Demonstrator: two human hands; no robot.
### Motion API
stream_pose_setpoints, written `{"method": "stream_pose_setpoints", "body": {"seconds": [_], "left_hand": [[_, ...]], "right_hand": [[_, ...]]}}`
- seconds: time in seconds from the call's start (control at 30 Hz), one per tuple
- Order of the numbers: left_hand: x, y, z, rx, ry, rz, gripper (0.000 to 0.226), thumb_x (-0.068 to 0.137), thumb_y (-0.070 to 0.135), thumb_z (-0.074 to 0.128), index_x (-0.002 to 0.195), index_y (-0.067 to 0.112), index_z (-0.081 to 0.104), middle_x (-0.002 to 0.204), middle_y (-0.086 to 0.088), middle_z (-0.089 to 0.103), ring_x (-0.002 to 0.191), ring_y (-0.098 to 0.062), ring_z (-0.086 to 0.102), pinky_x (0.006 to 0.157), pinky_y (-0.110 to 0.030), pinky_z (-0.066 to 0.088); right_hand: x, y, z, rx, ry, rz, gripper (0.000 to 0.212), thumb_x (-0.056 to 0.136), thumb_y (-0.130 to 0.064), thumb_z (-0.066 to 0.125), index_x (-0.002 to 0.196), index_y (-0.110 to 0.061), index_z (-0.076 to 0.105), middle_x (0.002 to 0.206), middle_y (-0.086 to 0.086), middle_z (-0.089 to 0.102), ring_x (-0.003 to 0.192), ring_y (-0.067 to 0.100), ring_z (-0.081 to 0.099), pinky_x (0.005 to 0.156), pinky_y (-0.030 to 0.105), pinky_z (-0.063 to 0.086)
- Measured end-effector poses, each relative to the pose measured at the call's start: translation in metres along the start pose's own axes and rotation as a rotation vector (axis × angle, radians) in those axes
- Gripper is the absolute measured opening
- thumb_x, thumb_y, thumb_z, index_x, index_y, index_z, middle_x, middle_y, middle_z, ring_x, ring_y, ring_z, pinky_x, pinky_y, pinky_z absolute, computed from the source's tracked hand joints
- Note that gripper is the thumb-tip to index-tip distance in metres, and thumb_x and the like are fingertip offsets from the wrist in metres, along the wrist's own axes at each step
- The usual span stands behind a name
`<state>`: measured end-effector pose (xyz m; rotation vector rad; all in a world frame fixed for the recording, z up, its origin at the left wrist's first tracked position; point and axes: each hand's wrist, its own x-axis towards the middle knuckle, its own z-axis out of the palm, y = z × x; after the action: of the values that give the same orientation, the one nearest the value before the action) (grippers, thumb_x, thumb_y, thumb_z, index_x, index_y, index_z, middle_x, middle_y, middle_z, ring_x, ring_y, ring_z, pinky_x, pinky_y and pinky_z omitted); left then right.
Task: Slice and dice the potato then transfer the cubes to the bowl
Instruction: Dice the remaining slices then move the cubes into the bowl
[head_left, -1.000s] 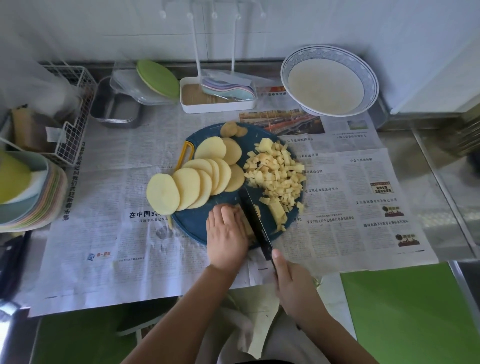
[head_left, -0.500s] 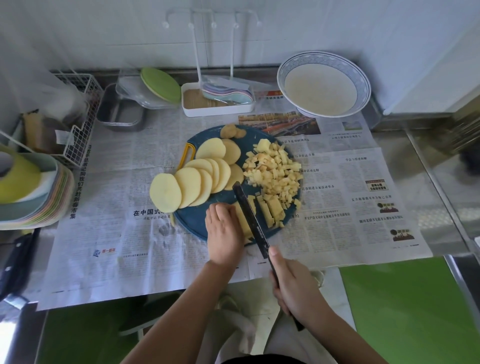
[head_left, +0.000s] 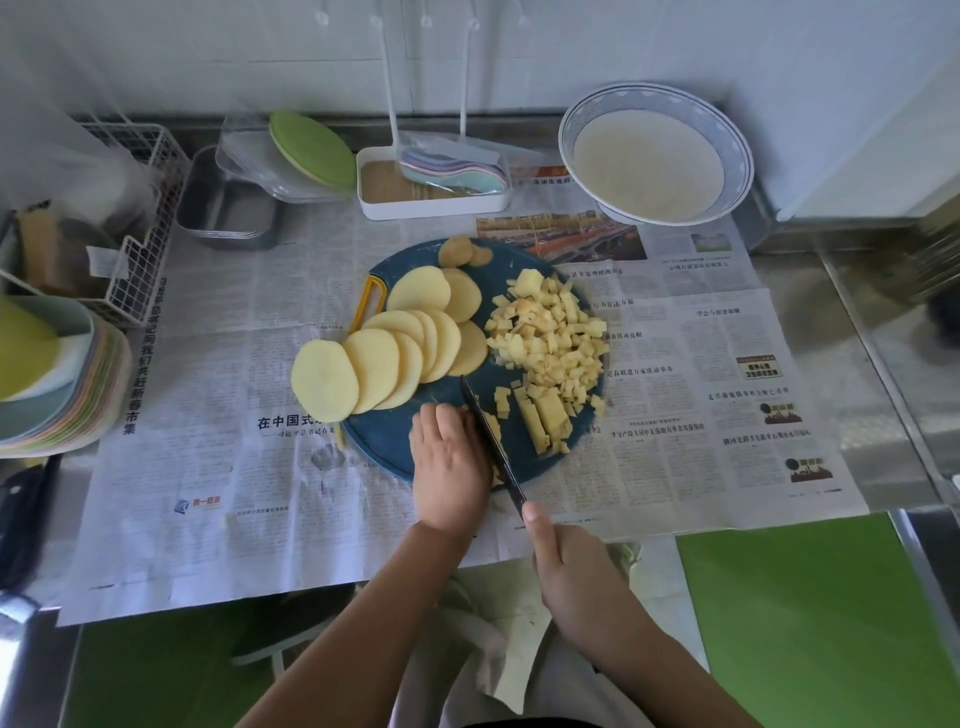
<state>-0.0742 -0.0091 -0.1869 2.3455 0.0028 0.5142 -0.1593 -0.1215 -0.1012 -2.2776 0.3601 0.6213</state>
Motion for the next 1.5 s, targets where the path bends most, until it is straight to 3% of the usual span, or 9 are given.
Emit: {"method": "stream_pose_setpoints", "body": {"seconds": [0.17, 0.57, 0.67, 0.77, 0.9, 1.03, 1.17, 1.3, 1.5], "left_hand": [[0.001, 0.001, 0.000, -0.002, -0.032, -0.041, 0.017, 0.091, 0.007, 0.031, 0.080, 0.008, 0.043, 0.079, -0.010, 0.043, 0.071, -0.024, 0.039, 0.071, -0.030, 0.032], [0.002, 0.003, 0.004, 0.040, 0.030, -0.022, 0.020, 0.094, 0.010, 0.034, 0.077, 0.007, 0.045, 0.076, -0.010, 0.044, 0.069, -0.023, 0.040, 0.070, -0.030, 0.033], [0.003, 0.001, 0.003, 0.045, 0.023, -0.010, 0.016, 0.088, 0.003, 0.031, 0.079, 0.009, 0.043, 0.076, -0.010, 0.043, 0.070, -0.023, 0.039, 0.071, -0.028, 0.031], [0.002, -0.001, 0.002, 0.066, 0.007, -0.004, 0.022, 0.075, -0.003, 0.025, 0.080, 0.010, 0.041, 0.077, -0.011, 0.044, 0.069, -0.025, 0.040, 0.072, -0.028, 0.030], [0.000, -0.003, 0.005, 0.068, 0.017, -0.037, 0.023, 0.076, -0.004, 0.026, 0.085, 0.007, 0.044, 0.082, -0.015, 0.049, 0.077, -0.026, 0.040, 0.077, -0.029, 0.033], [0.000, -0.004, 0.007, 0.074, 0.032, -0.022, 0.017, 0.085, -0.002, 0.034, 0.083, 0.004, 0.048, 0.079, -0.014, 0.050, 0.076, -0.028, 0.044, 0.075, -0.034, 0.036], [0.002, -0.001, 0.006, 0.050, 0.053, -0.012, 0.018, 0.092, 0.004, 0.036, 0.085, 0.003, 0.052, 0.081, -0.013, 0.054, 0.076, -0.030, 0.049, 0.077, -0.033, 0.037], [0.001, -0.001, 0.008, 0.061, 0.063, -0.004, 0.012, 0.091, 0.000, 0.043, 0.086, 0.002, 0.053, 0.081, -0.013, 0.055, 0.076, -0.030, 0.051, 0.077, -0.033, 0.038], [0.000, -0.002, 0.010, 0.087, 0.073, -0.009, 0.012, 0.092, 0.002, 0.043, 0.086, 0.002, 0.053, 0.082, -0.013, 0.055, 0.076, -0.030, 0.051, 0.076, -0.035, 0.040]], "right_hand": [[0.006, -0.002, 0.004, -0.041, 0.004, -0.002, 0.055, 0.103, -0.044, 0.020, 0.056, -0.020, 0.039, 0.056, -0.007, 0.043, 0.051, 0.002, 0.042, 0.051, 0.012, 0.037], [0.007, 0.008, 0.012, 0.052, 0.094, -0.007, 0.058, 0.093, -0.053, 0.018, 0.052, -0.018, 0.041, 0.051, -0.004, 0.045, 0.049, 0.006, 0.045, 0.054, 0.019, 0.037], [0.002, 0.002, 0.009, -0.116, 0.122, -0.055, 0.053, 0.101, -0.048, 0.018, 0.060, -0.023, 0.041, 0.058, -0.009, 0.045, 0.053, 0.002, 0.044, 0.053, 0.014, 0.037], [0.004, 0.002, 0.014, -0.273, 0.138, -0.081, 0.055, 0.100, -0.050, 0.014, 0.081, -0.019, 0.055, 0.075, -0.005, 0.054, 0.067, 0.008, 0.050, 0.061, 0.019, 0.035], [0.006, 0.002, 0.024, -0.308, 0.153, -0.091, 0.062, 0.099, -0.053, 0.013, 0.092, -0.016, 0.062, 0.085, 0.000, 0.064, 0.072, 0.012, 0.054, 0.065, 0.023, 0.037], [0.009, 0.008, 0.016, -0.112, 0.133, -0.064, 0.061, 0.101, -0.049, 0.019, 0.073, -0.012, 0.058, 0.070, 0.000, 0.057, 0.063, 0.010, 0.052, 0.053, 0.015, 0.033], [0.007, 0.019, 0.010, 0.091, 0.113, -0.026, 0.061, 0.101, -0.045, 0.026, 0.050, -0.013, 0.037, 0.046, -0.004, 0.041, 0.048, 0.008, 0.043, 0.053, 0.015, 0.036], [0.005, 0.024, 0.008, 0.144, 0.135, -0.034, 0.061, 0.101, -0.043, 0.028, 0.048, -0.013, 0.033, 0.041, -0.004, 0.036, 0.041, 0.006, 0.036, 0.051, 0.017, 0.035], [0.010, 0.023, 0.006, 0.027, 0.146, -0.088, 0.061, 0.094, -0.053, 0.015, 0.049, -0.016, 0.032, 0.046, -0.004, 0.035, 0.044, 0.007, 0.034, 0.048, 0.021, 0.029]]}}
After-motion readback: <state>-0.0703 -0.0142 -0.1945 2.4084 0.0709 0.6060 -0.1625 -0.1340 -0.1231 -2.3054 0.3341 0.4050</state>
